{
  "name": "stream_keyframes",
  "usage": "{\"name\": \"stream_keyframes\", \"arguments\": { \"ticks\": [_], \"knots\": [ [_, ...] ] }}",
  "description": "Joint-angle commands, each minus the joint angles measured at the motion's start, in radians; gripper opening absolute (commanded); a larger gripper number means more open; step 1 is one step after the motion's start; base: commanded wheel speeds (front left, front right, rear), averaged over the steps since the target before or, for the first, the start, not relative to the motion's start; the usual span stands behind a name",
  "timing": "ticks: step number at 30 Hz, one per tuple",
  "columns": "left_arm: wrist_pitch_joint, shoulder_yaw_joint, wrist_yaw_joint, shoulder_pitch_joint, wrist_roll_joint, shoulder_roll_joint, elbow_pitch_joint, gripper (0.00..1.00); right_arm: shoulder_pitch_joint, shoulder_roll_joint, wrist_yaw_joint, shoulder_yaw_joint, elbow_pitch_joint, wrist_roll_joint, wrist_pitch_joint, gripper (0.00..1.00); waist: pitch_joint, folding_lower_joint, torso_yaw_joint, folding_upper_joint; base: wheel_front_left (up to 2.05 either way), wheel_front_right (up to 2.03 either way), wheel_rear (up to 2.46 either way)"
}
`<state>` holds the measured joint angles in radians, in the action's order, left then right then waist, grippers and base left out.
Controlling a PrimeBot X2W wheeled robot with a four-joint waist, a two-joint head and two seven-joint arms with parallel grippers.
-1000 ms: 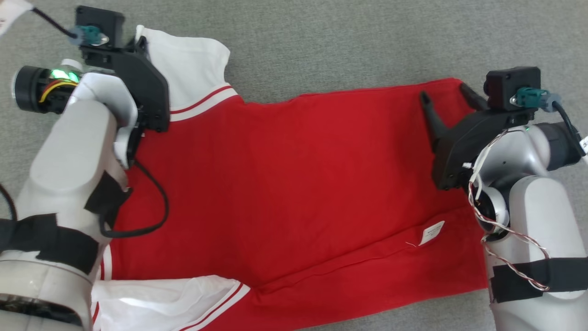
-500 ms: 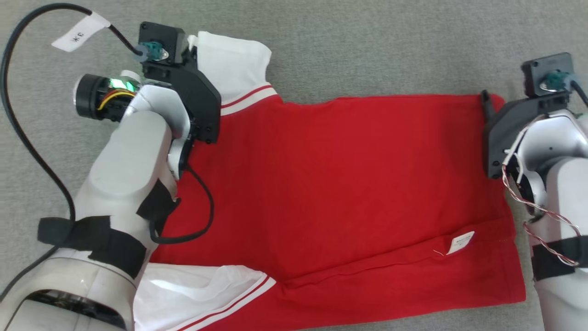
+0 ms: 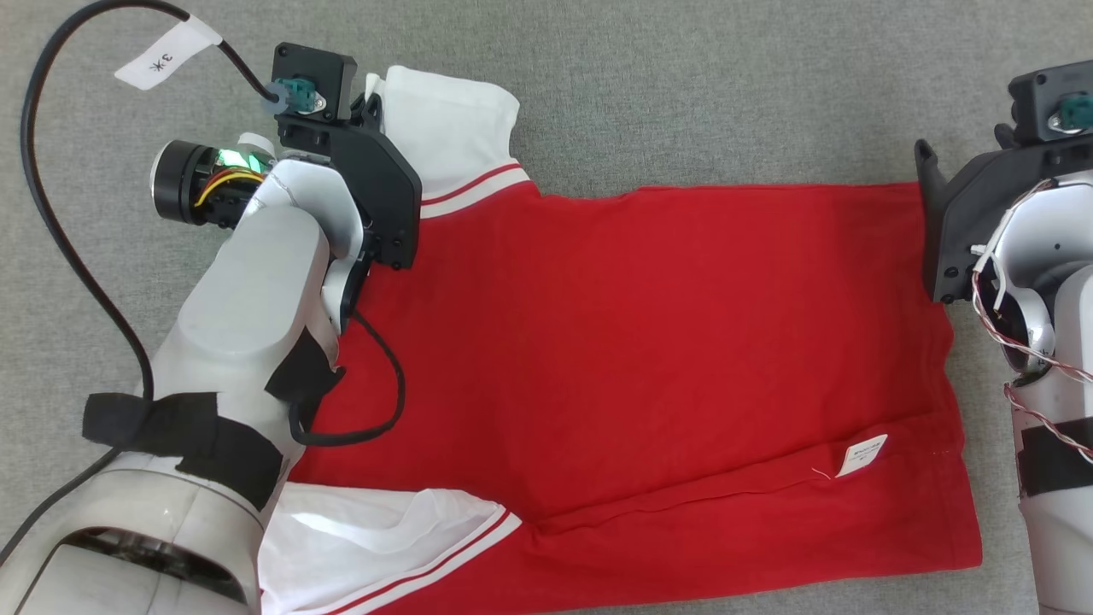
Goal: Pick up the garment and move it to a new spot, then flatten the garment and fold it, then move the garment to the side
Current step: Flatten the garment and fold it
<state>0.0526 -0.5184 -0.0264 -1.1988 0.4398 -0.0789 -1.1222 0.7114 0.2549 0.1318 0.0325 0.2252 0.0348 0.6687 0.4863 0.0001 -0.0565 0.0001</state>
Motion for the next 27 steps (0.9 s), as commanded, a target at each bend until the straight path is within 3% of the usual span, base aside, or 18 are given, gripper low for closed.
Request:
{"name": "stream_keyframes", "arguments": {
  "ticks": [1,9,18,20,21,24,25,27],
  "knots": [
    [-0.008,-0.003,-0.001,-0.011,0.009,0.001,-0.009,0.00,-0.018,0.002,-0.002,-0.001,-0.015,-0.014,0.009,1.00,-0.005,-0.0001,-0.001,-0.0001,0.00,0.00,0.00],
    [-0.024,-0.011,-0.005,-0.017,0.018,0.006,-0.036,0.00,-0.109,0.078,-0.002,-0.033,-0.103,-0.061,0.154,1.00,-0.010,-0.0001,-0.004,-0.0001,0.00,0.00,0.00],
    [-0.039,-0.021,-0.007,-0.039,0.021,0.012,-0.048,0.00,-0.089,0.059,-0.002,-0.045,-0.086,-0.073,0.155,1.00,0.016,-0.0001,0.009,-0.0001,0.00,0.00,0.00],
    [-0.044,-0.023,-0.010,-0.044,0.022,0.012,-0.051,0.00,-0.081,0.059,-0.002,-0.056,-0.066,-0.080,0.165,0.79,0.021,-0.0001,0.013,-0.0001,0.00,0.00,0.00],
    [-0.045,-0.025,-0.012,-0.045,0.023,0.013,-0.053,0.00,-0.080,0.061,-0.002,-0.062,-0.058,-0.083,0.169,0.49,0.022,-0.0001,0.015,-0.0001,0.00,0.00,0.00],
    [-0.052,-0.028,-0.017,-0.044,0.027,0.015,-0.062,0.00,-0.074,0.070,-0.002,-0.070,-0.042,-0.087,0.171,0.20,0.021,-0.0001,0.021,-0.0001,0.00,0.00,0.00],
    [-0.056,-0.029,-0.014,-0.044,0.028,0.015,-0.062,0.00,-0.075,0.072,-0.002,-0.071,-0.037,-0.089,0.172,0.05,0.019,-0.0001,0.023,-0.0001,0.00,0.00,0.00],
    [-0.080,-0.030,-0.017,-0.048,0.030,0.016,-0.056,0.00,-0.073,0.077,-0.002,-0.070,-0.033,-0.085,0.164,0.00,0.015,-0.0001,0.027,-0.0001,0.00,0.00,0.00]
  ]
}}
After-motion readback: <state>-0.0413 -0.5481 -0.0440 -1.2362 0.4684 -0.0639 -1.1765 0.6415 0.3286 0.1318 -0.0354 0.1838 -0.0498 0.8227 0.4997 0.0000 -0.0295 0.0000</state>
